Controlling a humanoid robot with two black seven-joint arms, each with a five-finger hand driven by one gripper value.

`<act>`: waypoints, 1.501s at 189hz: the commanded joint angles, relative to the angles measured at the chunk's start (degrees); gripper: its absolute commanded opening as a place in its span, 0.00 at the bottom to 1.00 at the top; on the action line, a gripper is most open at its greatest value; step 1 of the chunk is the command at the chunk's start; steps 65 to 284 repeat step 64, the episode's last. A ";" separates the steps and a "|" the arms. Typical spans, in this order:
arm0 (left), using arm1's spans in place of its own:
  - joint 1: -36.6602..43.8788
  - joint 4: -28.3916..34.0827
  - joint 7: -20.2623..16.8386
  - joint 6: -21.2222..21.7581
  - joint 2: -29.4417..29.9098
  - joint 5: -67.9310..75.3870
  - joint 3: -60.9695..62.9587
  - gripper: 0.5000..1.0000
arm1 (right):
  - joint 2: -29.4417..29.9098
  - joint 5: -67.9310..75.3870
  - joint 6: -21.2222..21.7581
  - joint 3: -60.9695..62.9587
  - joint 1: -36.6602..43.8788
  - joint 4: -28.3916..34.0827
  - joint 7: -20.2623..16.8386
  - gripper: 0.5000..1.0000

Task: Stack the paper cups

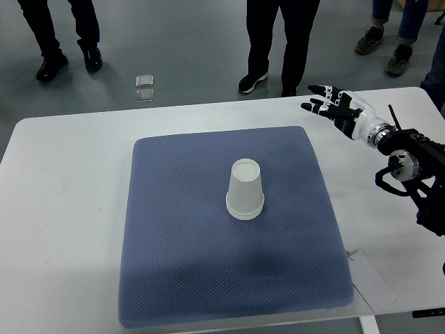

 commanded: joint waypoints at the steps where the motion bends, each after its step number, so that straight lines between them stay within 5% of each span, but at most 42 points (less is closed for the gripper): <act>1: 0.00 0.00 -0.07 0.00 0.00 0.00 0.00 1.00 | 0.61 -0.02 -0.03 0.72 -0.29 -0.49 0.08 0.83; 284: 0.00 0.00 0.01 0.00 0.00 0.00 0.00 1.00 | 2.72 -0.02 0.06 1.95 -1.52 -0.58 0.17 0.82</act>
